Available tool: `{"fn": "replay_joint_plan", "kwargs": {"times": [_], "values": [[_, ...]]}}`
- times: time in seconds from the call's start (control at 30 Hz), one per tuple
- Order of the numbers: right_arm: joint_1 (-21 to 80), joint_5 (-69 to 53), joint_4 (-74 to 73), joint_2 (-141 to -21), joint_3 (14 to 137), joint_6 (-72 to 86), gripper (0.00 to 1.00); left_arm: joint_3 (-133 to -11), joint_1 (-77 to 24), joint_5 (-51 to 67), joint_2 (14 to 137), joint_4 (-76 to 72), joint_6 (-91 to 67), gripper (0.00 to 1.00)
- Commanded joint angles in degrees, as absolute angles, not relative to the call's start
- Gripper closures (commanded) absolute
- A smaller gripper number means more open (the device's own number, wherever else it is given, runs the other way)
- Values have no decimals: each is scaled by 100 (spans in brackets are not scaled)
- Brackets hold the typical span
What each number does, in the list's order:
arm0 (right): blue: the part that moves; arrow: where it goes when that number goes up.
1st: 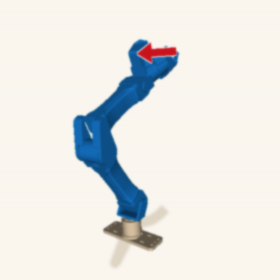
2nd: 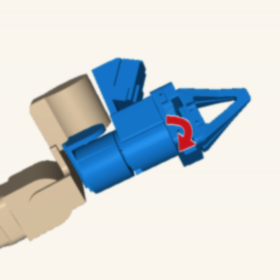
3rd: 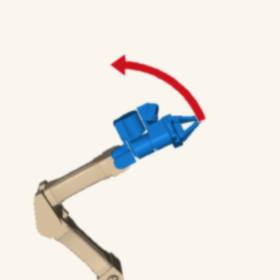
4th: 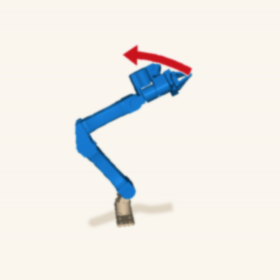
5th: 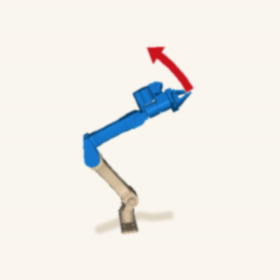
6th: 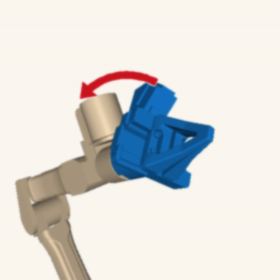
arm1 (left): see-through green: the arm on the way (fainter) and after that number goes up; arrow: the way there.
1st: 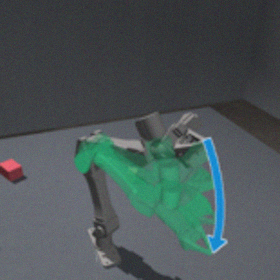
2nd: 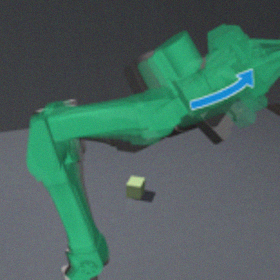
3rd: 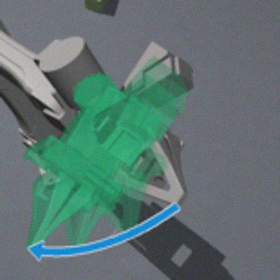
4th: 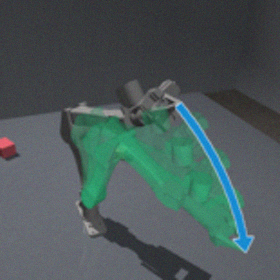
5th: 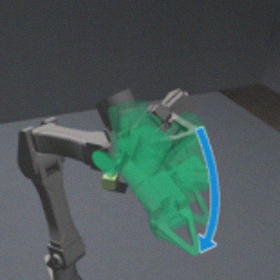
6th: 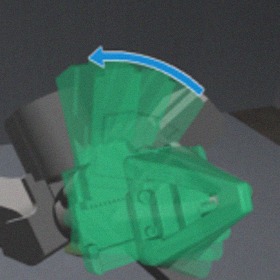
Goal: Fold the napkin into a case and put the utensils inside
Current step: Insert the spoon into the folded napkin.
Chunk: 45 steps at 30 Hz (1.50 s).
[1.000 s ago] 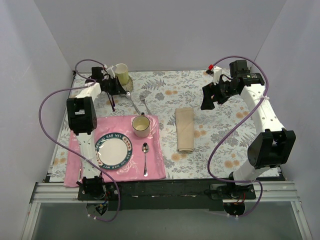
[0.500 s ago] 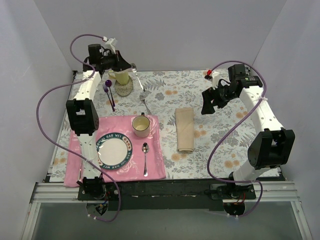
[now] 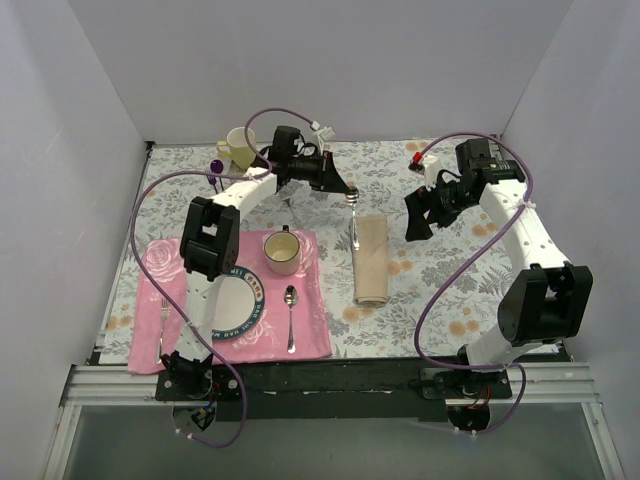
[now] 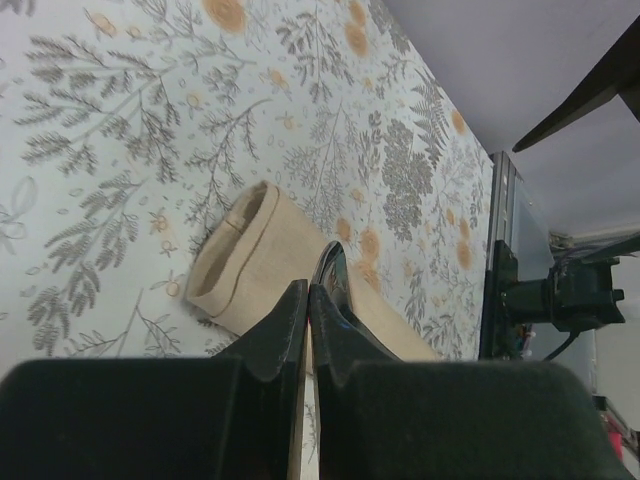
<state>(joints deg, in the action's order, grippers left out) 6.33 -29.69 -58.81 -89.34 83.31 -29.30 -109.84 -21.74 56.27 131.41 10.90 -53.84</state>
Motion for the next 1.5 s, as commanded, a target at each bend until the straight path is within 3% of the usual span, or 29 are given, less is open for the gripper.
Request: {"fn": "replay_joint_plan", "kwargs": {"times": [0.0, 1.1, 1.47], "values": [[589, -3006, -5950, -8666, 8218, -3023, 1, -10627, -2294, 5713, 12753, 555, -5572, 100], [554, -2953, -6126, -8411, 8042, -3059, 1, -9537, -2777, 5159, 13184, -404, -5528, 100], [536, -3015, -6135, -8490, 8095, -3085, 1, -10757, -2584, 5089, 13737, 175, -5318, 100]]}}
